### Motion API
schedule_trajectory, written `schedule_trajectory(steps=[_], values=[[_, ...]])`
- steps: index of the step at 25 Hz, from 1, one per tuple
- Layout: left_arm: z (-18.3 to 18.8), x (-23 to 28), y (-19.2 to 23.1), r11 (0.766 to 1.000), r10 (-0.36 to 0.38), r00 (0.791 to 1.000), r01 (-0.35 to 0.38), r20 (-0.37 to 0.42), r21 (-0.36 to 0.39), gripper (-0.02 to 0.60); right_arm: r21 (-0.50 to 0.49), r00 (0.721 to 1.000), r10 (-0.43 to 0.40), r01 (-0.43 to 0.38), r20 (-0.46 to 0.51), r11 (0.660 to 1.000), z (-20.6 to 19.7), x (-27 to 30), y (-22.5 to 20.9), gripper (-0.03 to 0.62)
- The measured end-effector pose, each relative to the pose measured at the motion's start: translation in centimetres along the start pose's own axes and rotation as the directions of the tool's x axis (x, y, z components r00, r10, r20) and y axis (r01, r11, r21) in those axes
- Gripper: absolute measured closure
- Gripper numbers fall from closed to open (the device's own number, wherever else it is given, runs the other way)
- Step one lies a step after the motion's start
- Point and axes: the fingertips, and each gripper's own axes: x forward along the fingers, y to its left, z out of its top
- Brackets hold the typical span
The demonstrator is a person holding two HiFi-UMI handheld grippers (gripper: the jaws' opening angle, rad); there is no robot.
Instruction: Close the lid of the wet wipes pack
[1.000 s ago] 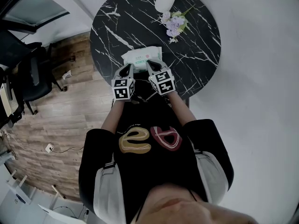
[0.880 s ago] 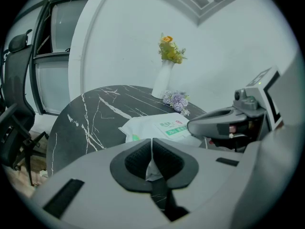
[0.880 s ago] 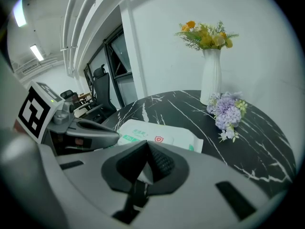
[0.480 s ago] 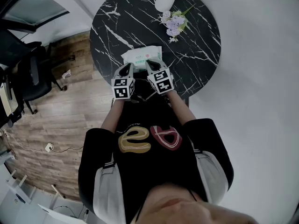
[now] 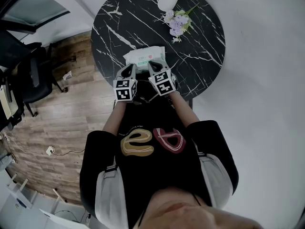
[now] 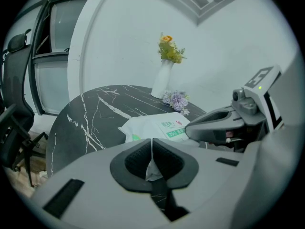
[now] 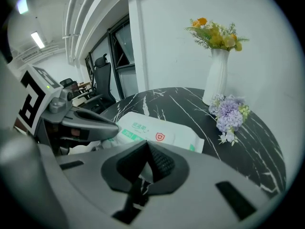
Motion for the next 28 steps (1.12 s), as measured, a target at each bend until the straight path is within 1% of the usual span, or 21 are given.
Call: schedule_trajectory(steps=[3, 7, 12, 16, 22, 24, 26, 28], values=[[0.0, 0.0, 0.0, 1.000, 0.000, 1.000, 0.000, 0.001, -0.005, 0.557, -0.056, 1.000, -0.007, 0.005, -0.028, 0.998, 0.2, -0.1, 0.0, 0.582], [0.0, 0.0, 0.1, 1.000, -0.001, 1.000, 0.001, 0.001, -0.008, 0.557, -0.043, 0.999, -0.010, 0.009, -0.035, 0.999, 0.2, 0.0, 0.0, 0.582], [-0.1, 0.0, 0.0, 1.000, -0.003, 1.000, 0.003, 0.002, -0.005, 0.557, -0.124, 0.998, -0.034, 0.026, -0.060, 0.992, 0.1, 0.1, 0.2, 0.582], [-0.1, 0.1, 0.1, 1.000, -0.003, 1.000, 0.003, 0.000, -0.004, 0.557, -0.144, 0.995, -0.048, 0.035, -0.091, 0.989, 0.0, 0.4, 0.2, 0.582], [-0.1, 0.1, 0.2, 1.000, -0.008, 1.000, 0.009, 0.003, -0.013, 0.557, -0.205, 0.985, -0.075, 0.042, -0.155, 0.978, -0.1, 0.7, 0.4, 0.583], [0.0, 0.1, 0.2, 1.000, -0.016, 1.000, 0.016, 0.004, -0.016, 0.557, -0.263, 0.980, -0.095, 0.047, -0.175, 0.964, -0.1, 0.9, 0.5, 0.583], [-0.1, 0.1, 0.2, 0.999, -0.024, 1.000, 0.024, 0.005, -0.021, 0.557, -0.353, 0.973, -0.130, 0.055, -0.192, 0.934, -0.3, 1.1, 0.8, 0.583], [-0.2, 0.2, 0.1, 0.999, -0.032, 0.999, 0.032, 0.006, -0.026, 0.557, -0.415, 0.965, -0.161, 0.062, -0.207, 0.908, -0.5, 1.2, 0.9, 0.585]])
